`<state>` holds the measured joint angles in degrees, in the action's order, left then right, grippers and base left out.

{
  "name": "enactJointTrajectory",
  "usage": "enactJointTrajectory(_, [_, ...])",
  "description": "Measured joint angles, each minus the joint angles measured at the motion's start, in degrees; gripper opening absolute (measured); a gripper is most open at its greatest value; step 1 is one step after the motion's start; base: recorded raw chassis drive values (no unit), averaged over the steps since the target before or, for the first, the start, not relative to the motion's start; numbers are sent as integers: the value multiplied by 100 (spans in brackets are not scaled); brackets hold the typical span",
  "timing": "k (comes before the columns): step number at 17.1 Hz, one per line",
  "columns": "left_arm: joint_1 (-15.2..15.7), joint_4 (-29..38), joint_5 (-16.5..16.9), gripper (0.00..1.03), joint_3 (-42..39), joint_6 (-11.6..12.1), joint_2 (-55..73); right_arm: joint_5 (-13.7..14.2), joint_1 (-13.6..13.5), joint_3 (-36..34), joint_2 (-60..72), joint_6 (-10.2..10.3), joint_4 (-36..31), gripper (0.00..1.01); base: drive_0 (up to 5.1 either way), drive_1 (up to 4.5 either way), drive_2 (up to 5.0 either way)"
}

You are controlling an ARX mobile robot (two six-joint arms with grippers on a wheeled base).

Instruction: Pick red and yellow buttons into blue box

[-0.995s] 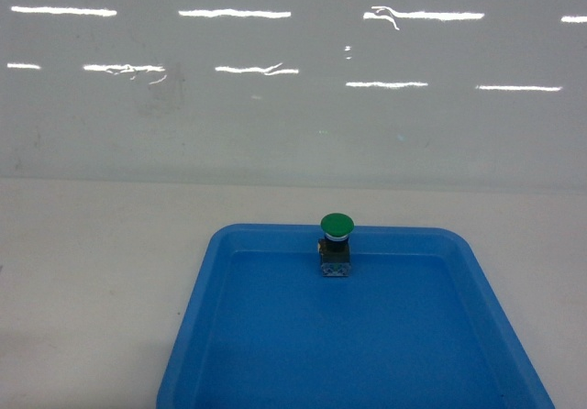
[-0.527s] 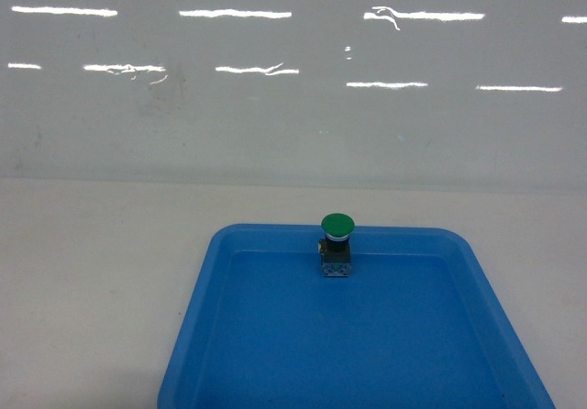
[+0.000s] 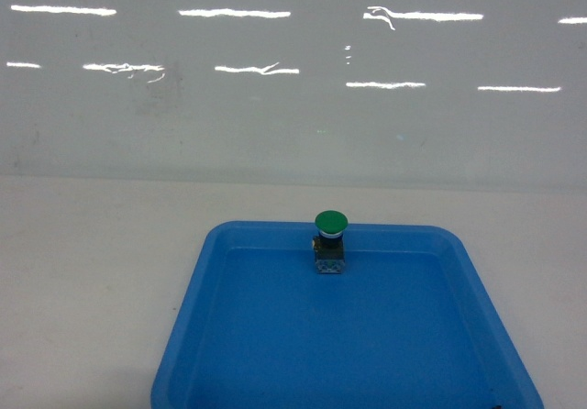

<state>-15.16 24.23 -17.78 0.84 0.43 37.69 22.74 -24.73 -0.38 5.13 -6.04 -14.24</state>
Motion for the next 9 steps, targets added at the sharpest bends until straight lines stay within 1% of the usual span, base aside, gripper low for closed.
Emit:
enactJointTrajectory(8, [0, 15, 4, 26, 0, 0, -4, 2, 0, 0, 2, 0, 13, 39, 0, 0, 0])
enactJointTrajectory(9, [0, -13, 2, 26, 0, 0, 4, 0, 0, 0, 2, 0, 4, 39, 504, -241, -241])
